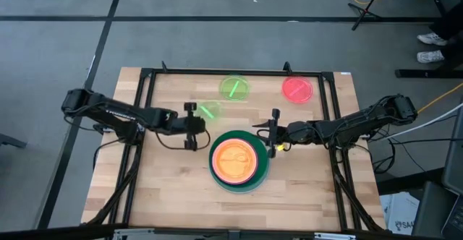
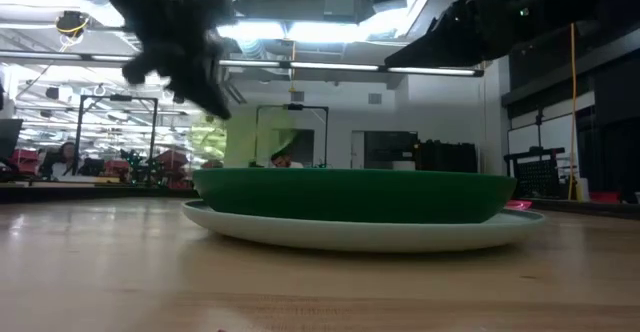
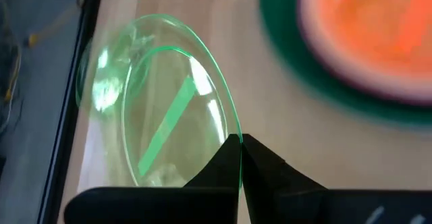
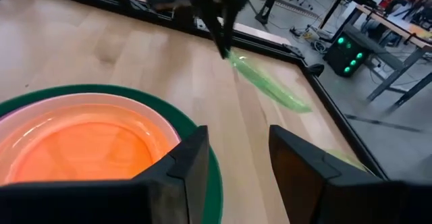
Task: Stack plastic plates
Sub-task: Stack the left green transparent plate on top of the orange transparent plate
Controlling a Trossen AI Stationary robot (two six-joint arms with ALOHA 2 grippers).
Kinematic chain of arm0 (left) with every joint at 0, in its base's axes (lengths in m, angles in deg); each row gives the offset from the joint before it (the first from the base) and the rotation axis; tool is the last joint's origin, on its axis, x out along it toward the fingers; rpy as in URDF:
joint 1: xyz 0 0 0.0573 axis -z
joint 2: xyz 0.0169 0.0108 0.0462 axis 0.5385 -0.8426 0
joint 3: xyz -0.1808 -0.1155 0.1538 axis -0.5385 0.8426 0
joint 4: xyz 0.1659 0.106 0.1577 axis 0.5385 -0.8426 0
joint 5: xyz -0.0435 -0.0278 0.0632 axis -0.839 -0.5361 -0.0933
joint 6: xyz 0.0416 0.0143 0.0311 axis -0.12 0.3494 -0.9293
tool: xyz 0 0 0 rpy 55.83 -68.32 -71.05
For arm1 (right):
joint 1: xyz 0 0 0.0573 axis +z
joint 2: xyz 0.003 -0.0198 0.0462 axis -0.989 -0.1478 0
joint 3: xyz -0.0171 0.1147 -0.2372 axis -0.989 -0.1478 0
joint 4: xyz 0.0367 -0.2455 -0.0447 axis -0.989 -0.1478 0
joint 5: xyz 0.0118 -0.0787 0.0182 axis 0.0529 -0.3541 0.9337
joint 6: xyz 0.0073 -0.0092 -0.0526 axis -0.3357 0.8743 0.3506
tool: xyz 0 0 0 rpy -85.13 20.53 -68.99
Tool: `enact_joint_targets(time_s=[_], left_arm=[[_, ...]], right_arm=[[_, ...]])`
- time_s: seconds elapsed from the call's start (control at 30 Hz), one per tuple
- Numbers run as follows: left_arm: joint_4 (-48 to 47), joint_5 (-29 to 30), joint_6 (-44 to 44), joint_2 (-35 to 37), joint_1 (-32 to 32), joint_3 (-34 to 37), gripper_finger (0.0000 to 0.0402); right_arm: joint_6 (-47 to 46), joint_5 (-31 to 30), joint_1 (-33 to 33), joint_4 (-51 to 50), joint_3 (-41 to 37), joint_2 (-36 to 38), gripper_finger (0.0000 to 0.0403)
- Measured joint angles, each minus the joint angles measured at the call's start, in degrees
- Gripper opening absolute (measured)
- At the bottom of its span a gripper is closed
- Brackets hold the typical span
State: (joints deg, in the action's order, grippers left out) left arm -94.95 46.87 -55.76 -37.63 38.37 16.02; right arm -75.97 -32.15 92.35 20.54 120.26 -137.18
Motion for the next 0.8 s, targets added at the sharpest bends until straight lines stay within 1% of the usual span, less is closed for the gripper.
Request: enact_joint_targets(time_s=[0.1, 0.23, 0.33, 0.4, 0.5, 0.57, 0.7, 0.8], left_arm=[[2.3, -0.55, -0.08, 0.04, 4.02, -1.23, 0.0], [6.74, -1.93, -0.2, 0.04, 7.73, -1.31, 0.0], [11.83, -4.54, -1.55, -0.23, 10.14, -1.32, 0.0], [16.51, -6.12, -3.28, -1.33, 11.61, -1.38, 0.0], [21.01, -7.39, -6.69, -3.47, 13.25, -1.39, 0.0], [22.15, -7.54, -7.6, -5.02, 13.98, -1.4, 0.0], [23.97, -8.38, -7.36, -8.8, 14.92, -1.4, 0.0], [26.11, -9.84, -8.47, -11.69, 15.42, -1.4, 0.0]], right_arm=[[0.07, 0.48, 0.0, -0.02, 0.0, 0.0, 0.0147], [0.41, 0.18, 0.0, -0.02, 0.0, 0.0, 0.0147], [0.47, -0.06, 0.0, -0.02, 0.0, 0.0, 0.0147], [1.79, -0.06, 0.0, -0.03, 0.0, 0.0, 0.0147], [5.26, -0.09, 0.0, -0.02, 0.0, 0.0, 0.0147], [6.58, -0.27, 0.0, 0.89, 0.0, 0.0, 0.0147], [6.86, -3.84, 0.04, 1.9, 1.76, 1.87, 0.0147], [6.86, -3.95, 0.01, 1.7, 2.1, 3.92, 0.0147]])
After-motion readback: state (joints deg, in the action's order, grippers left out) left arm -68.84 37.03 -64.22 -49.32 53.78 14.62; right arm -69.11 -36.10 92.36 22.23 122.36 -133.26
